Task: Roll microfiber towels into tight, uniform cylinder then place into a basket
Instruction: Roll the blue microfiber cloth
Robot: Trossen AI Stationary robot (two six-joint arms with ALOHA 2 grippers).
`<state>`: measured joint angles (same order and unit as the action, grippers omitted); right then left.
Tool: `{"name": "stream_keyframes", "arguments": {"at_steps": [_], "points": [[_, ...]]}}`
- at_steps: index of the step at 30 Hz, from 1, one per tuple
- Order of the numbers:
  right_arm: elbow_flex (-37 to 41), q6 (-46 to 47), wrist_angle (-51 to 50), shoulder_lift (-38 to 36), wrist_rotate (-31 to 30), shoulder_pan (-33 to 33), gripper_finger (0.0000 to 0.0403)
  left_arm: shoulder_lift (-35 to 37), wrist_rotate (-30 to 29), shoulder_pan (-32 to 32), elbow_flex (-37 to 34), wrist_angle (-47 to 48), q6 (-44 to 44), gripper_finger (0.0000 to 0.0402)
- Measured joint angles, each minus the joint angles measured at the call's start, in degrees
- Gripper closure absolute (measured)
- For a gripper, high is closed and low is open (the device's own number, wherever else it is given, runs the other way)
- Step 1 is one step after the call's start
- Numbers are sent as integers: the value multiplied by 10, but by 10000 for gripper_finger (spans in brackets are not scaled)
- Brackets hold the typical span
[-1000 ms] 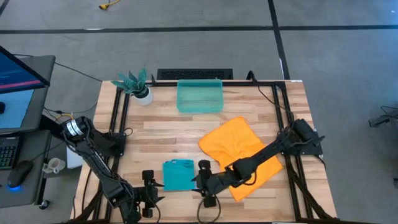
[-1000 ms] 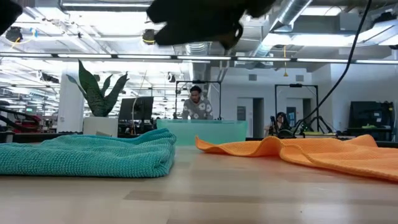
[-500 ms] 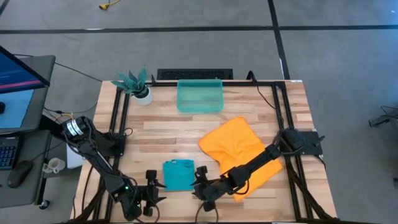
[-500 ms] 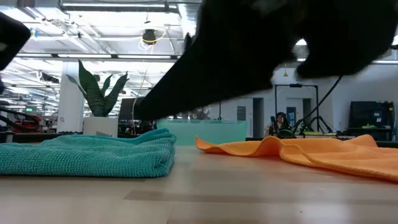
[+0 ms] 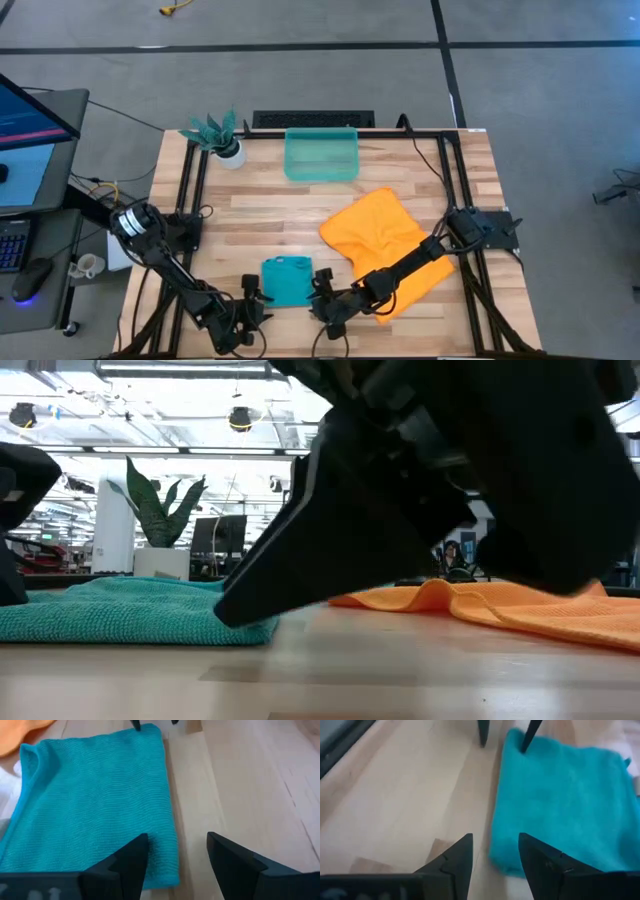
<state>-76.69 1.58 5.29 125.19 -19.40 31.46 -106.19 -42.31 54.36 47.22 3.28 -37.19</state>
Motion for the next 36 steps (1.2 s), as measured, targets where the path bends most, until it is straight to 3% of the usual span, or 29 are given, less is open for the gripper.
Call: {"name": "stream_keyframes", "arguments": {"at_steps": [14, 26, 36], "points": [[0, 0, 4, -2, 0, -13, 232, -3, -11, 4, 2, 33, -39, 206], [0, 5, 9, -2, 0, -12, 236, -4, -20, 9, 60, 178, -26, 206], [0, 19, 10, -2, 1, -12, 235, -3, -15, 5, 39, 160, -60, 206]]}}
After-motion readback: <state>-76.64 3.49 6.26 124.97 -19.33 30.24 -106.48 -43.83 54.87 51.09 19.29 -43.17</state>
